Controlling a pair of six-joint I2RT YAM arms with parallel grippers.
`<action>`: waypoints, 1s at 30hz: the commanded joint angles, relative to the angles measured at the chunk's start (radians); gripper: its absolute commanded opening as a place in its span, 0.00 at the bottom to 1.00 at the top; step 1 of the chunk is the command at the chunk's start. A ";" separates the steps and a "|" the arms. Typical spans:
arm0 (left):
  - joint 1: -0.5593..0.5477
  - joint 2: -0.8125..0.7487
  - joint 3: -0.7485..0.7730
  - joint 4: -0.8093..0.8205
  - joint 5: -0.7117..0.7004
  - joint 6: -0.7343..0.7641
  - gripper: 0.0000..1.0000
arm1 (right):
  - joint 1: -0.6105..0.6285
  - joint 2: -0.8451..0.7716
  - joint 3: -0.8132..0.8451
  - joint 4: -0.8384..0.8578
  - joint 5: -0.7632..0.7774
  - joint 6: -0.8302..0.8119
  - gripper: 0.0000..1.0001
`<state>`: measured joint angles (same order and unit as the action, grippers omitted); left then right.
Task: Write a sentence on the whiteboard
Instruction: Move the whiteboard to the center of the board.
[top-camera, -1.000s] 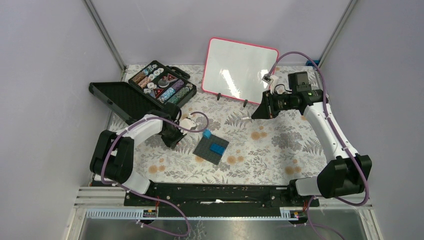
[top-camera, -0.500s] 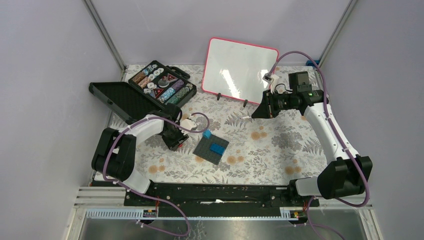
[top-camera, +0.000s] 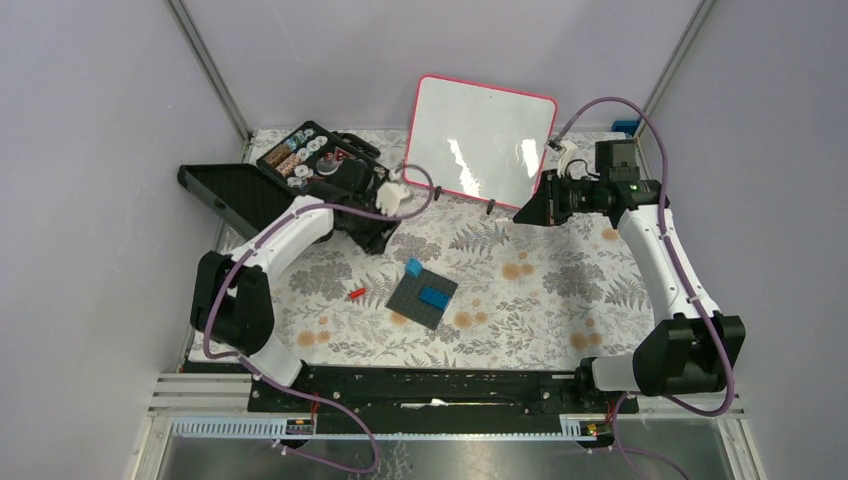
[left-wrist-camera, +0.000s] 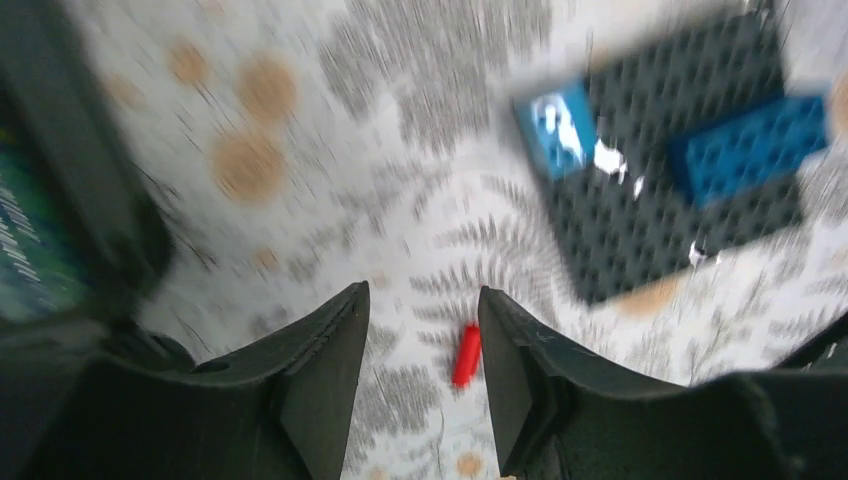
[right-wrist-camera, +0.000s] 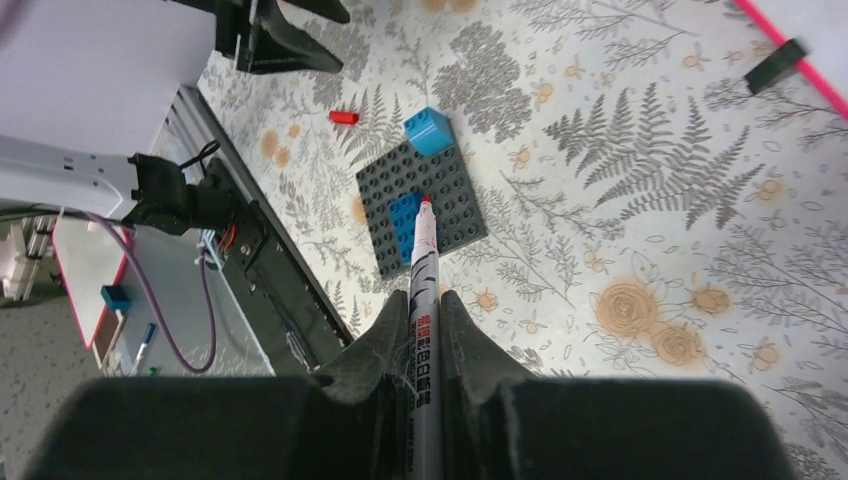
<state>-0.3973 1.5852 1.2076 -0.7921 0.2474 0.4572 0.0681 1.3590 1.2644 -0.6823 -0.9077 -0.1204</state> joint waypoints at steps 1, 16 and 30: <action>-0.013 0.066 0.174 0.159 0.073 -0.243 0.50 | -0.041 -0.042 0.008 0.056 -0.028 0.039 0.00; -0.092 0.424 0.417 0.543 -0.242 -0.663 0.50 | -0.140 -0.090 -0.023 0.109 -0.043 0.084 0.00; -0.109 0.612 0.518 0.681 -0.270 -0.699 0.48 | -0.155 -0.064 -0.018 0.109 -0.057 0.084 0.00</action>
<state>-0.5003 2.1632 1.6703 -0.1974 -0.0025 -0.2184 -0.0788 1.2934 1.2415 -0.5968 -0.9356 -0.0448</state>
